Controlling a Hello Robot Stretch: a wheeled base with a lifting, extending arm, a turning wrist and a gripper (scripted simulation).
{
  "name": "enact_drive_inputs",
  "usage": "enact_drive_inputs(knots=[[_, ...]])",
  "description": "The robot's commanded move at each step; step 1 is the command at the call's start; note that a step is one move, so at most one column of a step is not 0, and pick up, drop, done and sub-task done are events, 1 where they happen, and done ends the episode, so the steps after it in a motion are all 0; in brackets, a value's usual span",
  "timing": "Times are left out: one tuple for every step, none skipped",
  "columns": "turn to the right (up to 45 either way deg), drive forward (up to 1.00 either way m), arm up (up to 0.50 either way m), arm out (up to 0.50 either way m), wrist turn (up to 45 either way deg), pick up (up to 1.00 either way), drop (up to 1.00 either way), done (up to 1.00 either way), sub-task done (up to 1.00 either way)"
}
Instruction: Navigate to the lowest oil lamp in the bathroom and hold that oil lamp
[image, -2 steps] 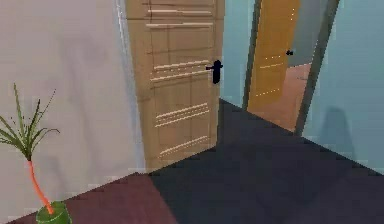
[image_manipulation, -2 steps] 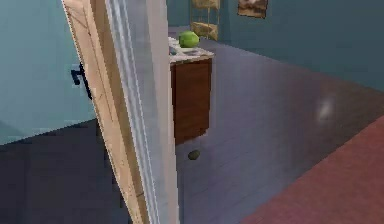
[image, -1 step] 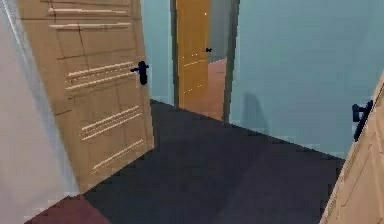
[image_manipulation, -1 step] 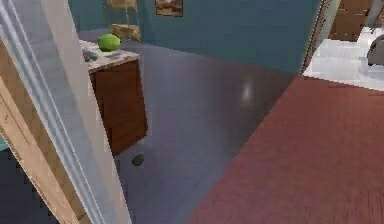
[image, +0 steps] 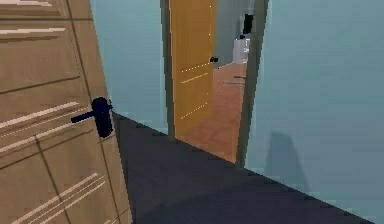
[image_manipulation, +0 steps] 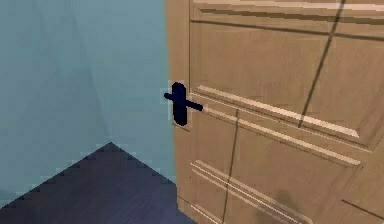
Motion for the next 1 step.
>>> enact_drive_inputs(knots=[[3.0, 0.00, 0.00, 0.00, 0.0, 0.00, 0.00, 0.00, 0.00]])
